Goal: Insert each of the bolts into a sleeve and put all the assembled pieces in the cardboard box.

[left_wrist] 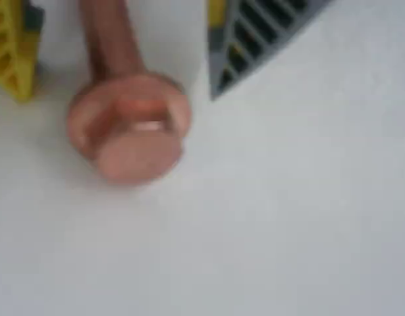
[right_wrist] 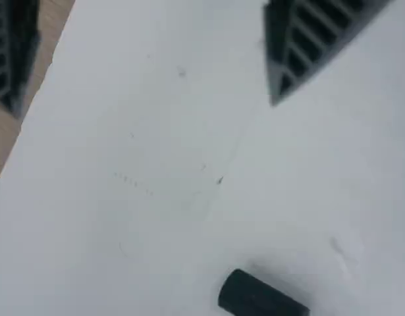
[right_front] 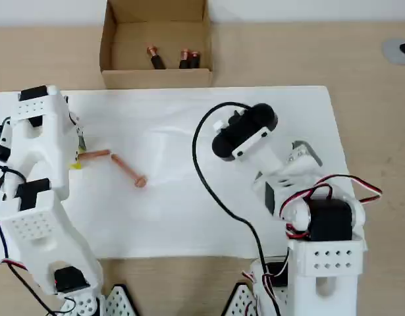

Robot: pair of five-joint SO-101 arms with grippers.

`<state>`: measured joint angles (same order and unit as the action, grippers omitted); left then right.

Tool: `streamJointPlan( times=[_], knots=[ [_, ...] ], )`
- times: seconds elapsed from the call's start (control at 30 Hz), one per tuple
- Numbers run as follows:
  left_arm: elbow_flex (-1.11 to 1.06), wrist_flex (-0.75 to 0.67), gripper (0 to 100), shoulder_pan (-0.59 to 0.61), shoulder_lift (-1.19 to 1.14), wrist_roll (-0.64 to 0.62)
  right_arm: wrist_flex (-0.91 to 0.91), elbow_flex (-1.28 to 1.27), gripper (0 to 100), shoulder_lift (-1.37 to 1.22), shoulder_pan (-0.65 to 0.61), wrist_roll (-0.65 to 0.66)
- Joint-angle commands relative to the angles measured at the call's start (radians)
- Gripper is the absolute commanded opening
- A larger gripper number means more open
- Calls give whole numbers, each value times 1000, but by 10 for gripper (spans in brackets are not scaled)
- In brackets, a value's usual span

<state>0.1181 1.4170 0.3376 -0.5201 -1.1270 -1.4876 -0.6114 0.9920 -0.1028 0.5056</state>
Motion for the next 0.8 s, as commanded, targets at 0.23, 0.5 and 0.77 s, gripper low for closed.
streamJointPlan(
  times=[0.23, 0.5, 0.77],
  knots=[
    [12, -107, 5, 44, -13, 130, 34, 4, 281, -27, -18, 5],
    [331, 155, 5, 40, -13, 374, 34, 4, 281, -27, -18, 5],
    [704, 334, 5, 21, -13, 870, 34, 4, 281, -27, -19, 3]
  ],
)
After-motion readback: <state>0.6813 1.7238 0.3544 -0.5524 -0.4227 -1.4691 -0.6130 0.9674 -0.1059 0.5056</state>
